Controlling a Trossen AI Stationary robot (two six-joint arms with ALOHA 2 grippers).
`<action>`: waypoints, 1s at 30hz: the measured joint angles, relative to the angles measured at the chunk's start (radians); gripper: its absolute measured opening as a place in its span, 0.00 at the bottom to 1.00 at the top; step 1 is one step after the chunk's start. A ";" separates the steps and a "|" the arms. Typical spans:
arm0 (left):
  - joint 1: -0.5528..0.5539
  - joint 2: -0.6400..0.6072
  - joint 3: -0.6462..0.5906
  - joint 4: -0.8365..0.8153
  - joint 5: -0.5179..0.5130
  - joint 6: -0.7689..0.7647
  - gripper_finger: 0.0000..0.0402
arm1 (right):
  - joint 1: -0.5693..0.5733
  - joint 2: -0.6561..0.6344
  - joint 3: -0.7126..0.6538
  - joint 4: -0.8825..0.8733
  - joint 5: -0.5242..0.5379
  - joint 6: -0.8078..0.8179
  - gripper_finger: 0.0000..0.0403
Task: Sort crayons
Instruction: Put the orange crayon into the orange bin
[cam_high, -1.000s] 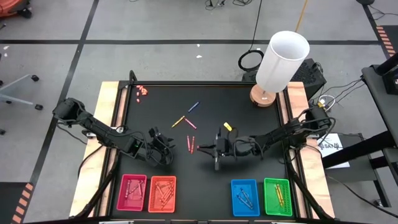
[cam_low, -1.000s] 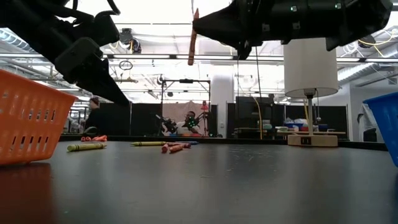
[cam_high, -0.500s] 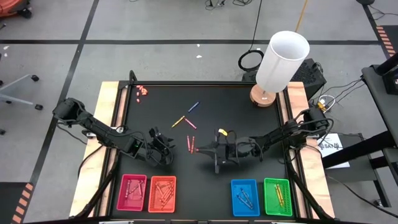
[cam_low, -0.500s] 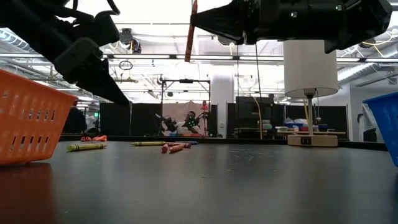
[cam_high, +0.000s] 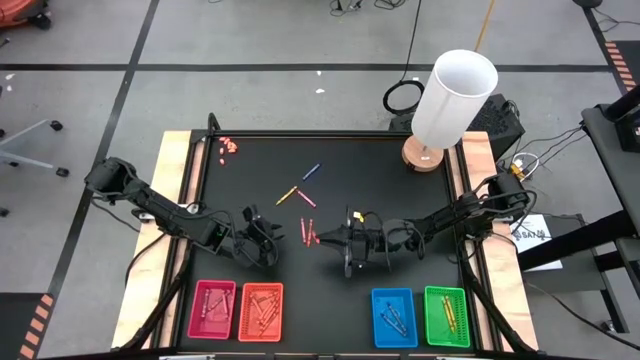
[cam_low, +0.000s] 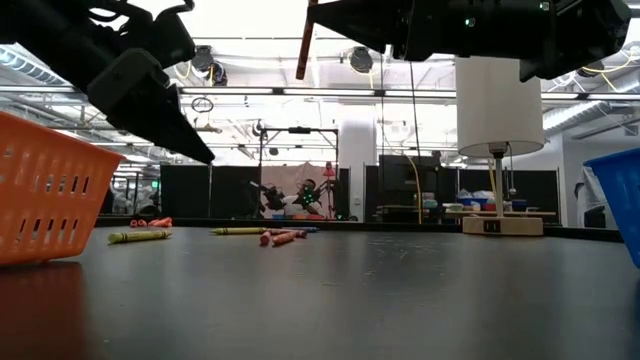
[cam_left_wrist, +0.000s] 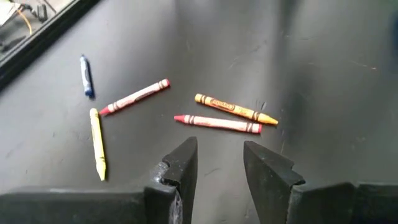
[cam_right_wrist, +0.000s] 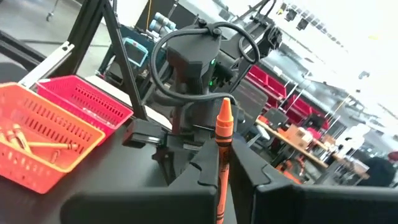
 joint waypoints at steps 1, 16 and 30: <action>0.000 0.000 0.000 0.008 0.000 0.013 0.33 | 0.000 0.000 0.000 -0.001 0.000 -0.013 0.00; -0.020 0.000 0.000 0.040 0.005 0.038 0.33 | 0.019 0.000 0.000 -0.047 -0.078 -0.096 0.00; -0.020 0.000 0.000 0.041 0.004 0.037 0.33 | 0.015 0.000 0.000 -0.047 -0.074 -0.056 0.00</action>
